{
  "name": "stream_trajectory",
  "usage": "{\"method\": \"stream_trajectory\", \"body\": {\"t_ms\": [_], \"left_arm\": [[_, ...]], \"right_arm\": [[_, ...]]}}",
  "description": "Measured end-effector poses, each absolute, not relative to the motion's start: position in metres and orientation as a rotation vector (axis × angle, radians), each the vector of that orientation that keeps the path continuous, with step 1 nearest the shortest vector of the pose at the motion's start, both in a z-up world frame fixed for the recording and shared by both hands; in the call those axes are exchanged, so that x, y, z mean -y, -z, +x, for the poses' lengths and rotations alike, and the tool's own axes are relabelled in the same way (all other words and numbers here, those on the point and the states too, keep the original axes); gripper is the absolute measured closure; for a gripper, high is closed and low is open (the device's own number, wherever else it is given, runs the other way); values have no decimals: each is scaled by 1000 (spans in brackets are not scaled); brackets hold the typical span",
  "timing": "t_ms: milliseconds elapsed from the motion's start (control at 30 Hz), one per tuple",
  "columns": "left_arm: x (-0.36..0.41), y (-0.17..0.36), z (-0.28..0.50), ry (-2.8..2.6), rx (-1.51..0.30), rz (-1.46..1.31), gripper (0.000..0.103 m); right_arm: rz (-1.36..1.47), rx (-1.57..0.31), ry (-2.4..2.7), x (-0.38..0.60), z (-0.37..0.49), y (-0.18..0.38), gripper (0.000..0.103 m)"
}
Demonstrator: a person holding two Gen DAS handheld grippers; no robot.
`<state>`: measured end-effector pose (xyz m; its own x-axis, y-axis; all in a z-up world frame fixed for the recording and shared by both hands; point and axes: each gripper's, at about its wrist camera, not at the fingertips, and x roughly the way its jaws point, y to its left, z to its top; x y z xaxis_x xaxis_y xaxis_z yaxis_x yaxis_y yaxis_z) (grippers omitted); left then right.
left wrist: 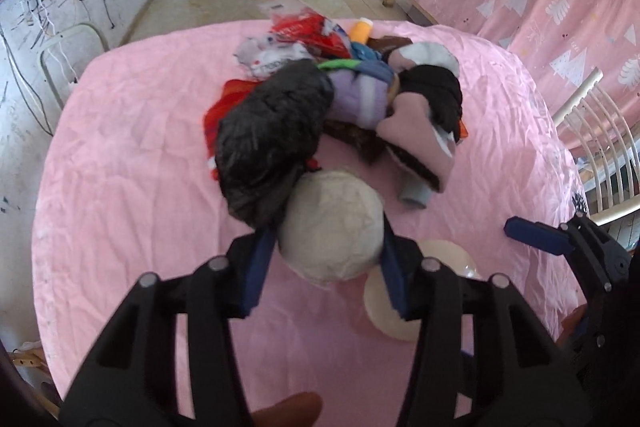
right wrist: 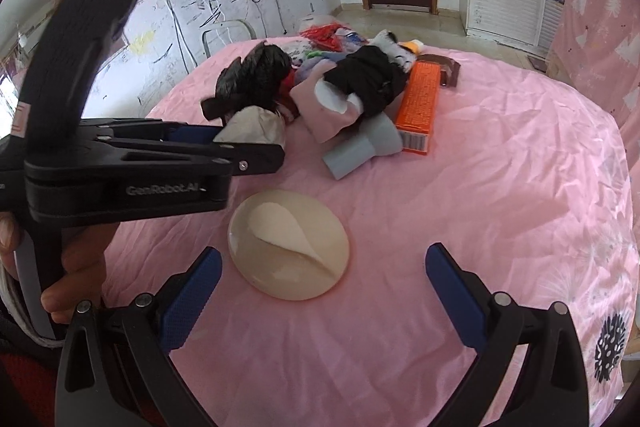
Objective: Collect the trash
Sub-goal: 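Grasp the cream round pad with the right tool while the left tool holds the ball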
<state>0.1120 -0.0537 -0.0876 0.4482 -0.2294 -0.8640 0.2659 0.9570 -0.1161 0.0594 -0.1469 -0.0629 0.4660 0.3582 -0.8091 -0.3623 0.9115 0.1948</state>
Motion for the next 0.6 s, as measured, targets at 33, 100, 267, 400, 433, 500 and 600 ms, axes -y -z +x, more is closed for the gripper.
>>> {"method": "stream_trajectory", "body": {"t_ms": [33, 100, 267, 400, 433, 500, 600], "left_arm": [[50, 85, 110, 304, -1055, 34, 56], [39, 80, 105, 296, -1033, 22, 56], [18, 68, 97, 272, -999, -5, 56], [12, 65, 94, 275, -990, -11, 55], [12, 64, 93, 278, -988, -11, 55], [13, 64, 92, 284, -986, -10, 55], [16, 64, 91, 289, -984, -8, 55]], "right_arm": [[-15, -1000, -451, 143, 60, 64, 11], [-28, -1011, -465, 136, 62, 66, 11], [-63, -1037, -456, 122, 73, 73, 11], [-104, -1031, -426, 115, 77, 76, 11], [-117, -1030, -419, 114, 77, 77, 14], [-153, -1018, -396, 110, 73, 77, 23], [-161, -998, -393, 108, 65, 74, 42]]}}
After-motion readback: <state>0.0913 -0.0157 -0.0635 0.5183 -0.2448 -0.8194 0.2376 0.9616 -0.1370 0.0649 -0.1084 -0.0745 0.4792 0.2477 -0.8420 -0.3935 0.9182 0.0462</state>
